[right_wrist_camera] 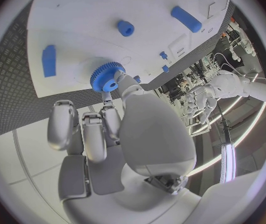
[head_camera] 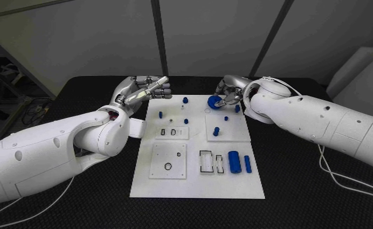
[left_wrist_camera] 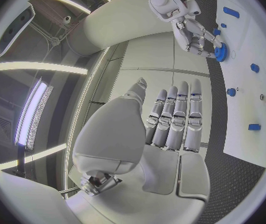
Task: Assemble the parts on the task board
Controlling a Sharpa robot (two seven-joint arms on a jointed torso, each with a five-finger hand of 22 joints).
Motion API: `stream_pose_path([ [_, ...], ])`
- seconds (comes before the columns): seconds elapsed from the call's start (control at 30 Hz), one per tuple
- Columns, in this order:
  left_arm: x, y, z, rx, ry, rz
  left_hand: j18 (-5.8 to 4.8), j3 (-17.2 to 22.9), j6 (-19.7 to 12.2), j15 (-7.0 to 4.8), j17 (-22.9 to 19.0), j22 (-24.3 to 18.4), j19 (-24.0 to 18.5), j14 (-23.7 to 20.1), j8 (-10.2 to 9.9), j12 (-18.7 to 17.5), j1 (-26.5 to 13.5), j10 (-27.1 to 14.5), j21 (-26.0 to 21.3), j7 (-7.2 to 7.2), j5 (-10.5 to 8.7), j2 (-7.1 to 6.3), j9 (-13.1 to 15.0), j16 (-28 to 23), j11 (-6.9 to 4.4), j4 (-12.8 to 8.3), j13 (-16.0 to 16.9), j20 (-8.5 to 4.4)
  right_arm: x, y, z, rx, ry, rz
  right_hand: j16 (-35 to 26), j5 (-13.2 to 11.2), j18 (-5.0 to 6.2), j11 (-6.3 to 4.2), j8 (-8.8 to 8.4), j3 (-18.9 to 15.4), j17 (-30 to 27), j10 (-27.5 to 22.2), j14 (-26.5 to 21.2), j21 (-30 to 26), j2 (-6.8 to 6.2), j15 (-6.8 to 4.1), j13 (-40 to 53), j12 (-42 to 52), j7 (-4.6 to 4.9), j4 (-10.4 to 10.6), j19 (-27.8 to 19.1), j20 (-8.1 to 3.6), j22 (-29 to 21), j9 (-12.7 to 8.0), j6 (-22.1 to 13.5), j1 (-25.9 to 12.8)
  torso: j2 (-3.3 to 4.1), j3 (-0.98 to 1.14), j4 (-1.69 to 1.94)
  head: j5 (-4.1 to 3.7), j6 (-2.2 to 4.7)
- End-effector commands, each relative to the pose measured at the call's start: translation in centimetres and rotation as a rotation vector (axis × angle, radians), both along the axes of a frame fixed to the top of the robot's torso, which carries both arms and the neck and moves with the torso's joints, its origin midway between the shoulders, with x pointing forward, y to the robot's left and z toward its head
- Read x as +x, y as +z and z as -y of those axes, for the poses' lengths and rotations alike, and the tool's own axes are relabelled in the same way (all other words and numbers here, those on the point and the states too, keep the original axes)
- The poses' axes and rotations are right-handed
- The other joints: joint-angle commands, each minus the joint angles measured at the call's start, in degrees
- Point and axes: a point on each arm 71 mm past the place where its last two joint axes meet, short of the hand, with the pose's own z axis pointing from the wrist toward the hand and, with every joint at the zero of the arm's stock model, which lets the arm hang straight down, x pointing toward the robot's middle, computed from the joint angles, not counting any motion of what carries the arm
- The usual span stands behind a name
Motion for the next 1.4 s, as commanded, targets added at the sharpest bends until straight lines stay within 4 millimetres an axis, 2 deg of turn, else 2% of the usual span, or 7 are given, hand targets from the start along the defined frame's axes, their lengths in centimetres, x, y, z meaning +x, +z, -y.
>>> stream_pose_path([
  [0.03, 0.0, 0.2, 0.1, 0.001, -0.013, 0.010, -0.54, 0.0, 0.2, 0.00, 0.1, -0.1, -0.5, 0.5, -0.3, -0.1, 0.1, 0.1, -0.3, 0.02, -0.16, 0.58, 0.0, -0.2, 0.02, -0.5, -0.1, -0.10, -0.6, 1.3, -1.2, -0.002, 0.028, 0.147, 0.3, 0.5, -0.63, 0.00, -0.30, 0.6, 12.6, 0.3, 5.4, 0.3, 0.09, -0.30, -0.1, 0.1, -1.21, 0.1, 0.5, -0.03, 0.2, 0.6, 1.4, 0.0, -0.01, 0.01, -0.05, 0.04, 0.10],
  [0.33, 0.0, 0.2, 0.2, 0.000, -0.014, 0.011, -0.54, 0.0, 0.2, 0.00, 0.1, -0.1, -0.5, 0.5, -0.3, -0.1, 0.1, 0.1, -0.3, 0.02, -0.16, 0.58, 0.0, -0.2, 0.02, -0.5, -0.1, -0.10, -1.2, 1.8, -6.0, -0.020, 0.099, 0.210, 0.4, 0.7, -0.66, 0.06, -0.59, 1.0, 12.7, 0.1, 5.5, 0.4, -0.17, -0.27, -0.3, -0.1, -1.13, 0.0, 0.5, -0.03, 0.3, 0.5, 1.3, -0.1, 0.05, -0.03, 0.24, -0.03, 0.26],
  [0.5, 0.0, 0.1, 0.2, 0.000, -0.013, 0.011, -0.54, 0.0, 0.2, 0.00, 0.1, -0.1, -0.5, 0.5, -0.4, -0.2, 0.1, 0.1, -0.3, 0.03, -0.15, 0.61, 0.0, -0.3, 0.03, -0.5, -0.1, -0.09, -1.3, 1.5, -8.0, -0.029, 0.122, 0.209, 0.4, 0.8, -0.66, 0.12, -0.86, 1.4, 12.7, 0.0, 5.5, 0.4, -0.31, -0.22, -0.4, -0.3, -1.05, 0.0, 0.5, -0.02, 0.3, 0.4, 1.2, -0.2, 0.07, 0.00, 0.15, 0.16, 0.13],
  [0.9, 0.2, 0.1, 0.2, 0.003, -0.010, 0.013, -0.55, 0.0, 0.3, 0.01, 0.1, -0.1, -0.5, 0.5, -0.4, -0.2, 0.1, 0.1, -0.3, 0.03, -0.15, 0.63, 0.0, -0.3, 0.03, -0.5, -0.1, -0.09, -1.3, 0.4, -10.5, -0.059, 0.152, 0.181, 0.4, 0.9, -0.65, 0.21, -1.17, 1.9, 12.7, -0.2, 5.5, 0.3, -0.47, -0.16, -0.6, -0.5, -0.94, -0.1, 0.5, 0.02, 0.2, 0.3, 1.1, -0.3, 0.12, 0.02, 0.10, 0.38, 0.02],
  [1.17, 0.2, 0.1, 0.3, 0.004, -0.010, 0.014, -0.55, 0.0, 0.3, 0.01, 0.1, -0.1, -0.5, 0.5, -0.4, -0.2, 0.1, 0.1, -0.3, 0.03, -0.15, 0.64, 0.0, -0.3, 0.03, -0.5, -0.1, -0.08, -1.2, -0.4, -11.2, -0.086, 0.168, 0.150, 0.4, 0.8, -0.62, 0.37, -1.62, 2.4, 12.7, -0.5, 5.4, 0.3, -0.84, -0.03, -0.8, -0.7, -0.76, 0.0, 0.3, 0.11, 0.1, 0.2, 0.8, -0.7, 0.07, 0.08, 0.05, 0.77, -0.16],
  [1.4, 0.2, 0.1, 0.3, 0.005, -0.009, 0.014, -0.55, 0.0, 0.3, 0.01, 0.1, -0.1, -0.5, 0.5, -0.4, -0.2, 0.1, 0.1, -0.3, 0.03, -0.15, 0.64, 0.0, -0.3, 0.03, -0.5, -0.1, -0.08, -1.3, -0.9, -11.6, -0.104, 0.179, 0.129, 0.4, 0.4, -0.58, 0.57, -2.11, 2.8, 12.7, -0.9, 5.4, 0.2, -1.32, 0.14, -1.2, -1.1, -0.55, 0.1, 0.2, 0.26, -0.1, 0.0, 0.5, -1.3, 0.05, 0.07, 0.02, 0.75, -0.29],
])
